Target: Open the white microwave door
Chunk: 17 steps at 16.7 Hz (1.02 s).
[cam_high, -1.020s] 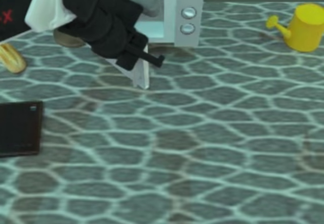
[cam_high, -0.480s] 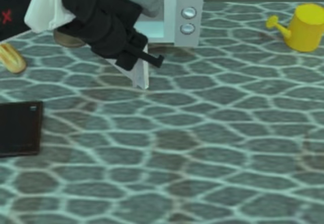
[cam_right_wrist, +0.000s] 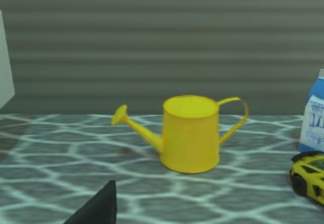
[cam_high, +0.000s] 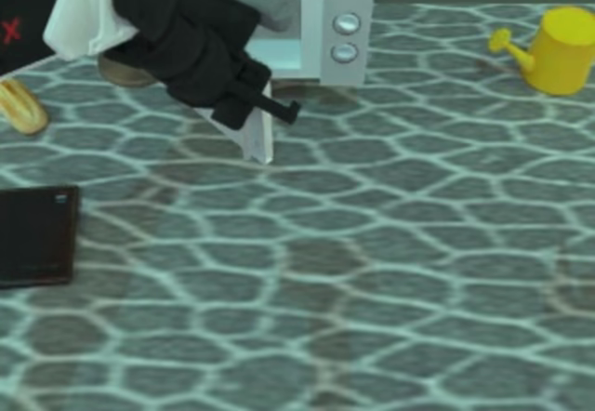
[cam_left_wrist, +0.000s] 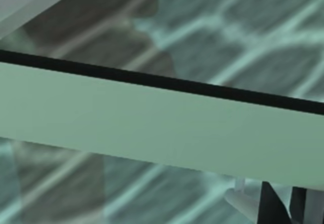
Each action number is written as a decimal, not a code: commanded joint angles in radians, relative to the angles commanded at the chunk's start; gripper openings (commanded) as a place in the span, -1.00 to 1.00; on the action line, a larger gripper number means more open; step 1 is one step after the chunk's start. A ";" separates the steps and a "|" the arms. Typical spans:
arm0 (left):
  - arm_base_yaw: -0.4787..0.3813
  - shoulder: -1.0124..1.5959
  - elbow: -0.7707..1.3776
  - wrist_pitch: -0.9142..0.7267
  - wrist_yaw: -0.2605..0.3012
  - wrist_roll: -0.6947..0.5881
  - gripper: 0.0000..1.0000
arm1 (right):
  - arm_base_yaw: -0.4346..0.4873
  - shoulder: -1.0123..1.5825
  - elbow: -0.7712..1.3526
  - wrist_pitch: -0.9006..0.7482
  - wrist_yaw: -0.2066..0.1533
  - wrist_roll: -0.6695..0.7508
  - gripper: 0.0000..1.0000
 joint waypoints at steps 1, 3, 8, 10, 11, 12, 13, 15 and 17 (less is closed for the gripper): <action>0.000 0.000 0.000 0.000 0.000 0.000 -1.00 | 0.000 0.000 0.000 0.000 0.000 0.000 1.00; 0.000 0.000 0.000 0.000 0.000 0.000 -1.00 | 0.000 0.000 0.000 0.000 0.000 0.000 1.00; -0.005 0.003 -0.003 0.000 0.006 -0.003 -1.00 | 0.000 0.000 0.000 0.000 0.000 0.000 1.00; 0.001 -0.003 -0.009 -0.001 0.013 0.012 -1.00 | 0.000 0.000 0.000 0.000 0.000 0.000 1.00; 0.009 -0.009 -0.016 -0.002 0.023 0.031 -1.00 | 0.000 0.000 0.000 0.000 0.000 0.000 1.00; 0.018 -0.018 -0.025 -0.004 0.034 0.055 -1.00 | 0.000 0.000 0.000 0.000 0.000 0.000 1.00; 0.028 -0.028 -0.034 -0.005 0.048 0.081 -1.00 | 0.000 0.000 0.000 0.000 0.000 0.000 1.00; 0.048 -0.045 -0.051 -0.008 0.075 0.132 -1.00 | 0.000 0.000 0.000 0.000 0.000 0.000 1.00; 0.060 -0.054 -0.064 -0.011 0.091 0.162 -1.00 | 0.000 0.000 0.000 0.000 0.000 0.000 1.00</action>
